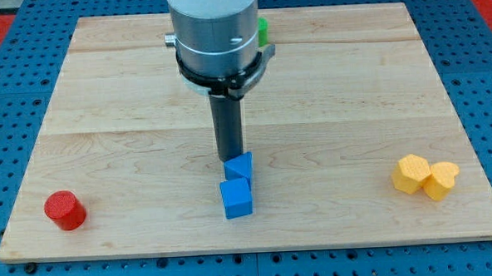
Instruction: Slide blue triangle to the right side of the blue cube
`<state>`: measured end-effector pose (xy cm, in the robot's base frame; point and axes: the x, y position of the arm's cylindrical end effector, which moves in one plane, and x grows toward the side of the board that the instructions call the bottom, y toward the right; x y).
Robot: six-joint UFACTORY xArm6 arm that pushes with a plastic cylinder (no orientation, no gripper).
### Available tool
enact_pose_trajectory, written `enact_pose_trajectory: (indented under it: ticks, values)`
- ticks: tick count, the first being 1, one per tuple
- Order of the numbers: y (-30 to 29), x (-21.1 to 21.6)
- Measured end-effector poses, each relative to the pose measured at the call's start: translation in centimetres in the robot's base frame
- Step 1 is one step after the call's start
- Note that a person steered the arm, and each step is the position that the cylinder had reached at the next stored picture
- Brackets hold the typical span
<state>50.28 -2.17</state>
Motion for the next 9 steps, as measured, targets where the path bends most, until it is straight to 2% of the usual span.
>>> enact_pose_trajectory:
  ticks: [3,6,9]
  values:
    - [0.4,2.2]
    - [0.9,1.3]
    - [4.7,1.4]
